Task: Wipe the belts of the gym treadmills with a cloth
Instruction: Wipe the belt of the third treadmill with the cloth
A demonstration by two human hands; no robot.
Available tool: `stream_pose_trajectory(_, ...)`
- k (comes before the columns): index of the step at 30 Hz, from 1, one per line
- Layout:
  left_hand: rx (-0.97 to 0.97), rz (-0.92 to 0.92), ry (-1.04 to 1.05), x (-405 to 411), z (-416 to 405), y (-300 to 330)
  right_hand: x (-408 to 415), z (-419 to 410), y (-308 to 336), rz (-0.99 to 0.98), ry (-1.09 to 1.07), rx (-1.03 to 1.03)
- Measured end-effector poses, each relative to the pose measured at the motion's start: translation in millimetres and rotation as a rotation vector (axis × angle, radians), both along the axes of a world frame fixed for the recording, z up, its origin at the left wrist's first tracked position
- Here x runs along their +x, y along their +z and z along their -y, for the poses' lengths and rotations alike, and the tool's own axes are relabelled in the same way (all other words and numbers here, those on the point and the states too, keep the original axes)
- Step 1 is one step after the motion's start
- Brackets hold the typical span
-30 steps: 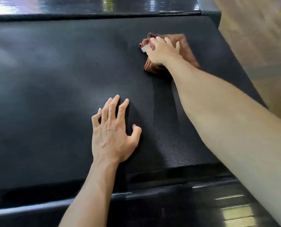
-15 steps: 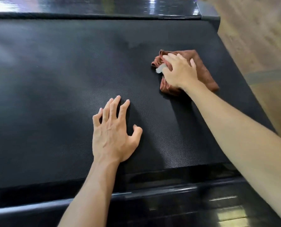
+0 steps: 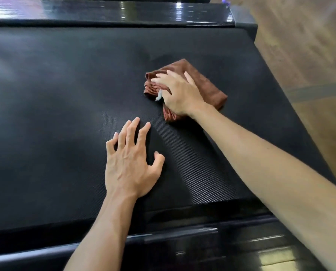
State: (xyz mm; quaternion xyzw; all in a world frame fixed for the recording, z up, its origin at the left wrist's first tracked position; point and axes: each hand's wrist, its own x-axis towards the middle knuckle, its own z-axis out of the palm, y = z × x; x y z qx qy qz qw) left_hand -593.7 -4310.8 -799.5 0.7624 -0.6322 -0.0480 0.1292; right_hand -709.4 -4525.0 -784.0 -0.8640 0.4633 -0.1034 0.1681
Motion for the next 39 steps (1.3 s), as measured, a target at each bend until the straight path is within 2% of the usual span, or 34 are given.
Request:
stream_pose_trajectory(3,-0.003,-0.001,-0.005,-1.1,0.8,0.5,-47.7,-17.7,-4.7,-0.003,-0.072,-0.023)
stream_pose_trajectory(5,0.003,0.005,-0.006,-1.1,0.5,0.0,-68.6,-12.6,-4.4,-0.02,-0.217,-0.027)
stream_pose_trajectory(8,-0.006,-0.001,0.001,-1.0,-0.5,0.4,-68.1,19.4,3.0,-0.081,-0.417,0.015)
stream_pose_trajectory(10,-0.011,-0.009,0.002,-1.5,-0.1,1.2,-48.2,45.6,14.6,-0.125,-0.461,0.067)
stream_pose_trajectory(13,-0.008,-0.022,0.001,-1.5,0.5,0.9,-7.6,69.0,26.0,-0.151,-0.406,0.135)
stream_pose_trajectory(17,-0.001,-0.012,0.005,0.4,-0.2,0.1,39.1,62.1,16.0,-0.195,-0.171,0.06)
stream_pose_trajectory(22,-0.001,-0.016,0.0,-0.6,0.9,1.8,14.8,12.9,10.7,-0.086,0.038,0.039)
stream_pose_trajectory(25,0.0,-0.016,-0.001,0.1,0.7,0.5,-36.5,-4.5,3.0,-0.065,0.009,0.046)
stream_pose_trajectory(28,-0.009,-0.023,0.004,-1.4,0.3,1.2,-65.6,7.7,6.7,-0.065,-0.145,0.039)
stream_pose_trajectory(33,-0.015,-0.022,0.004,-1.0,-0.1,1.4,-30.6,51.5,18.0,-0.13,-0.349,0.058)
stream_pose_trajectory(36,-0.014,-0.025,0.001,-1.5,0.7,1.7,5.5,70.5,17.8,-0.148,-0.324,0.091)
stream_pose_trajectory(39,-0.001,-0.02,0.001,0.7,0.2,0.4,32.6,60.8,18.1,-0.167,-0.186,0.057)
